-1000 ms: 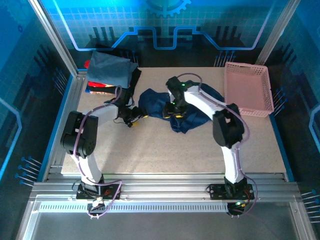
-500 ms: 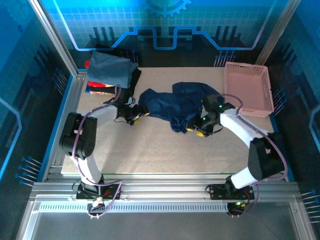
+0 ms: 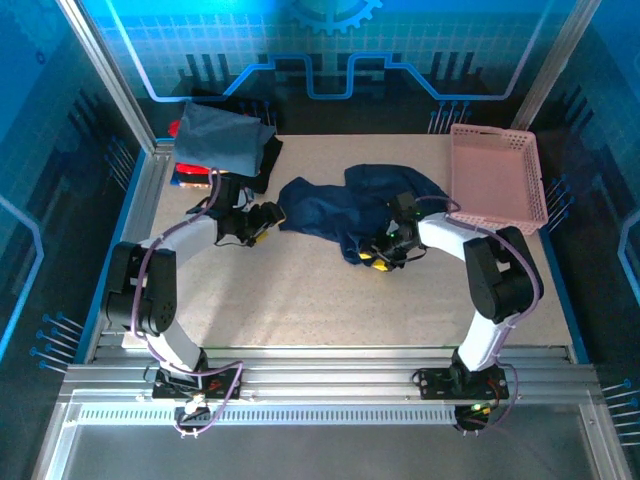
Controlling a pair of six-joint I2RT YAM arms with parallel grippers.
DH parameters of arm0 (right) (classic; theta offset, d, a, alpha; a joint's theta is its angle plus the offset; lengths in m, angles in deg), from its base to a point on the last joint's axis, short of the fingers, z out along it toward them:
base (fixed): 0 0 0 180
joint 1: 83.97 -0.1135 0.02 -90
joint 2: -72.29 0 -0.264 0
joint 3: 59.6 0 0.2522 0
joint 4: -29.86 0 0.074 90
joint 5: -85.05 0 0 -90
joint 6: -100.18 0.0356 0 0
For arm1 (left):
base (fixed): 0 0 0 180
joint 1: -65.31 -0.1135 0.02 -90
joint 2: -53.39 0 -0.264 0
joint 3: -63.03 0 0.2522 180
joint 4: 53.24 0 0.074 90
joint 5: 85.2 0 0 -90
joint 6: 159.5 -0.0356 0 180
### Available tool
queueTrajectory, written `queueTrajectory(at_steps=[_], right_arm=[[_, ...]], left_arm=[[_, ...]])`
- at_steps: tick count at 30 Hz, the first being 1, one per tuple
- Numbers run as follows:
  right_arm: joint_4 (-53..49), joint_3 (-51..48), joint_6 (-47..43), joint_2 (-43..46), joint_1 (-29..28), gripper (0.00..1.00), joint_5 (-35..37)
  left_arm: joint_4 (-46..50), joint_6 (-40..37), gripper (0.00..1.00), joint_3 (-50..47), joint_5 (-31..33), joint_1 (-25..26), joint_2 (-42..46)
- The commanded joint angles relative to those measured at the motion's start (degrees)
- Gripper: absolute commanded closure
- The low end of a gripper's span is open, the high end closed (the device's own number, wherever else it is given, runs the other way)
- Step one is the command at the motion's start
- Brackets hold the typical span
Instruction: Fold and stack the t-shirts
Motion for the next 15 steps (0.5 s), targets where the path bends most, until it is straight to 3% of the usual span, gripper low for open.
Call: queueTrajectory(at_steps=[1,3,5,15], right_arm=[[0.0,2.1,1.4,-1.9,-1.0,0.68,-0.3],[-0.1,1.9,2.0,-1.3,-0.9,0.89,0.4],[-1.7,1.9,1.7,0.5,-0.6,1.00,1.6],[-14.2,-0.2,-4.2,15.6,4.5,1.00,6.4]], left_arm=[[-0.9,0.4,0.29,-0.7,-1.5,-0.5,0.8],[-1.4,1.2,0.30,-0.1,-1.7,-0.5,-0.3],[-2.0,2.2,0.30,0.6,-1.7,-0.5,-1.4],[1.1,3.6,0.36,6.5,0.6,1.2,-10.1]])
